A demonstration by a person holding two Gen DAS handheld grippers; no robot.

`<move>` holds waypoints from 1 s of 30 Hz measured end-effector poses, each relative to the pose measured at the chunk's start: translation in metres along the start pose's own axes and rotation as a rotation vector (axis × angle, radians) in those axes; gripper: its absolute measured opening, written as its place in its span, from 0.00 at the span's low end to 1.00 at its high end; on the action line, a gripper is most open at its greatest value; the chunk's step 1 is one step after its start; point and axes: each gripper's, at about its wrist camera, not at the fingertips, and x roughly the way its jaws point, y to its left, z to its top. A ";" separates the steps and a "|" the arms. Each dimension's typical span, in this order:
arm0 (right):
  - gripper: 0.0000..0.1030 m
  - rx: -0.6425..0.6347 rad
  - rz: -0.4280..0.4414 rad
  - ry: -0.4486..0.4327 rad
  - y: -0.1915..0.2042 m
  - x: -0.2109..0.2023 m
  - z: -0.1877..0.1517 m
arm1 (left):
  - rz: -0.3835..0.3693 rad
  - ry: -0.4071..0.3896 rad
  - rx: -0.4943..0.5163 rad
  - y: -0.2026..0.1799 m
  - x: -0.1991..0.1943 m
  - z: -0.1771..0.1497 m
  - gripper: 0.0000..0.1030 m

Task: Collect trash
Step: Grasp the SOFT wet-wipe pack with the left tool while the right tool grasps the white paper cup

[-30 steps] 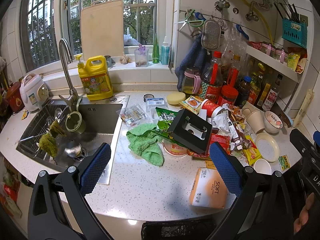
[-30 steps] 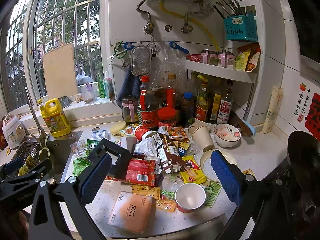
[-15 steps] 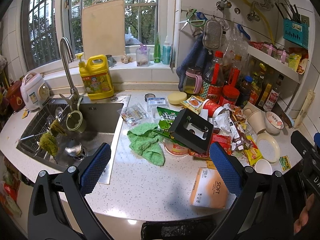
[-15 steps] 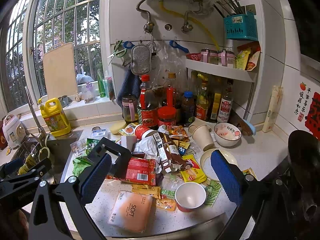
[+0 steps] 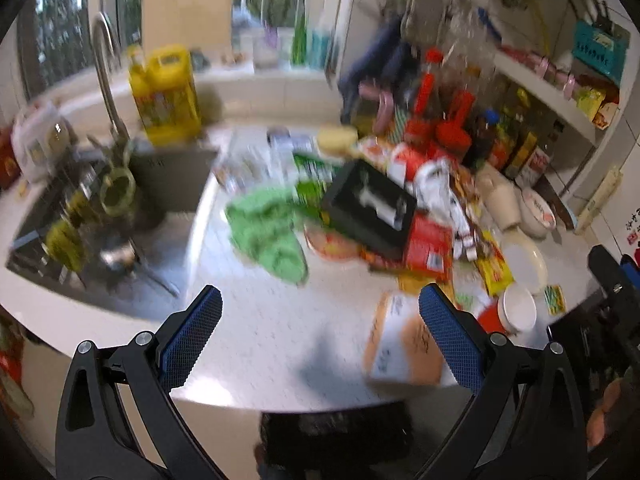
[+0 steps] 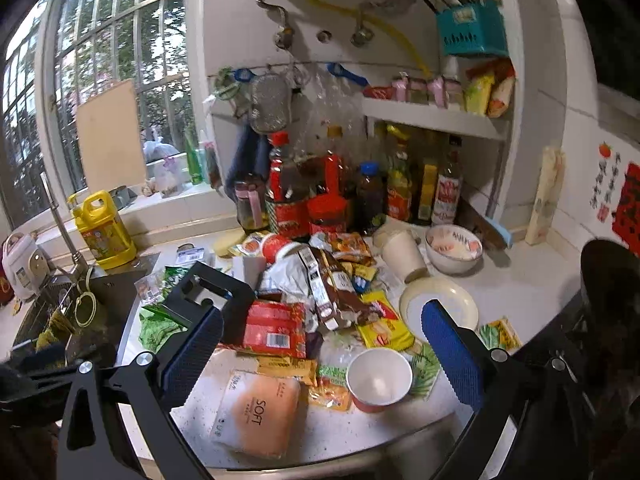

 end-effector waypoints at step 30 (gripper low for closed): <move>0.95 -0.005 -0.062 0.244 -0.063 0.097 -0.066 | -0.125 0.106 0.215 -0.056 0.095 -0.067 0.94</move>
